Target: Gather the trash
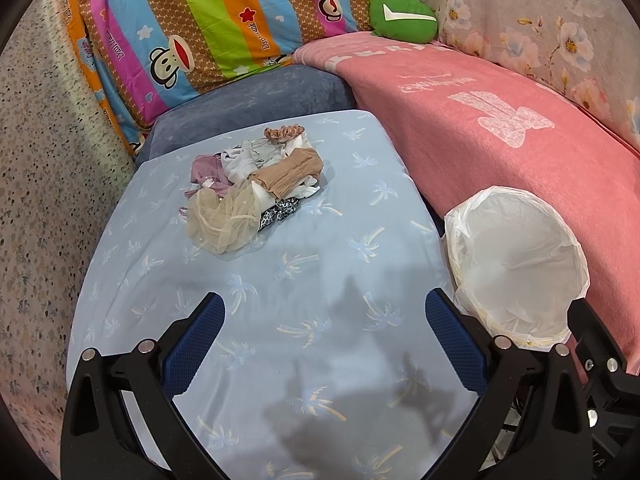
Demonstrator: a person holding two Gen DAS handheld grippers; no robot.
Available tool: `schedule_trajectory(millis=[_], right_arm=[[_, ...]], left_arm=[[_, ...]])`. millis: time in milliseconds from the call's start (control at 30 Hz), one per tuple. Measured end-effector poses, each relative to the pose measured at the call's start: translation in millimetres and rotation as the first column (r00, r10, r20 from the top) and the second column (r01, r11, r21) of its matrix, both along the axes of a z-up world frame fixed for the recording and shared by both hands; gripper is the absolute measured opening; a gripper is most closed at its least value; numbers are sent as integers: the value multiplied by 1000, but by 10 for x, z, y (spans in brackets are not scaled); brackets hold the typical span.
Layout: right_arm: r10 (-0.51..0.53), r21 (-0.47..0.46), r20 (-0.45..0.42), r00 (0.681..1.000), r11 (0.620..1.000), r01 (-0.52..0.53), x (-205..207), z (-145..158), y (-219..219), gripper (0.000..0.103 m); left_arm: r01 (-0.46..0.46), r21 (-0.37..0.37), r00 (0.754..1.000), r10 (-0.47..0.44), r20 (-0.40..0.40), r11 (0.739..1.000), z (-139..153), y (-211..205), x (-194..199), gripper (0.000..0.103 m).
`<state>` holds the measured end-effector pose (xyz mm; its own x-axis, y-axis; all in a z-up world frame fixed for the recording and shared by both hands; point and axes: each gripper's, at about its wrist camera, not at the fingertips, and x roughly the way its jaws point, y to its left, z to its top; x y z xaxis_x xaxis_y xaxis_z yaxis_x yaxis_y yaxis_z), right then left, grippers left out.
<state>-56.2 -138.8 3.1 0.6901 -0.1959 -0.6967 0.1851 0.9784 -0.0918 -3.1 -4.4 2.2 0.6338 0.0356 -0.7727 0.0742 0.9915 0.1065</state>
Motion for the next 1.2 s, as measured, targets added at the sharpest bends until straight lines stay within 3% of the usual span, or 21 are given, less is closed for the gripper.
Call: schedule_trajectory(millis=[1200], right_arm=[[-36, -4, 16, 999, 999, 36, 80, 57, 122, 97]], left_arm=[[9, -42, 1000, -9, 11, 999, 29, 194, 120, 96]])
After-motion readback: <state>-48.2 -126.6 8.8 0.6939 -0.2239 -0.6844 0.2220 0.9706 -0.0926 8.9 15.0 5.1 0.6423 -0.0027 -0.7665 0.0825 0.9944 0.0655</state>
